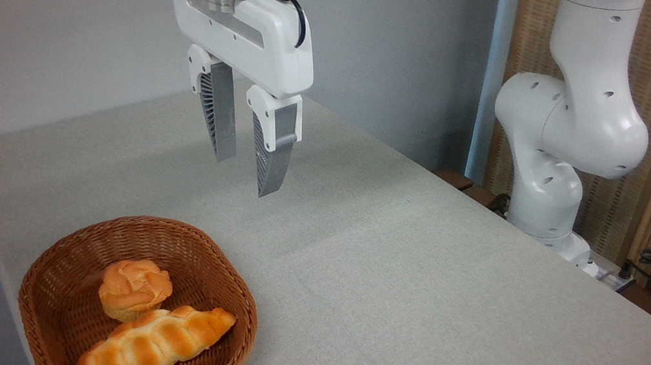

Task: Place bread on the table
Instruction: 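Move the open gripper toward the wicker basket above the round bun, then lower the gripper down onto the round orange bun in the basket, then close the gripper fingers around the round orange bun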

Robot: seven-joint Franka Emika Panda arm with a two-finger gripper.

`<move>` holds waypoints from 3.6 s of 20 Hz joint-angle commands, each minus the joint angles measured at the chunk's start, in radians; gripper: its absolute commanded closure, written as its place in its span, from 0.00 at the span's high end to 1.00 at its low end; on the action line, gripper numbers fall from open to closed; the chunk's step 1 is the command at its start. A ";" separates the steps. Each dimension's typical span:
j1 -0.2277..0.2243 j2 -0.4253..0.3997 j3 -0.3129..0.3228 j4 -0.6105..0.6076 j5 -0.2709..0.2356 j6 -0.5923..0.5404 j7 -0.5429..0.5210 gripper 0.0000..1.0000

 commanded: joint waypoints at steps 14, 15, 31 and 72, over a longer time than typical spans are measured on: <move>0.004 -0.014 0.000 -0.016 0.000 0.010 -0.001 1.00; 0.004 -0.011 0.000 -0.016 -0.006 0.042 -0.001 1.00; 0.001 0.251 -0.112 -0.016 0.000 0.473 -0.004 1.00; 0.002 0.366 -0.173 -0.028 0.165 0.524 0.000 0.35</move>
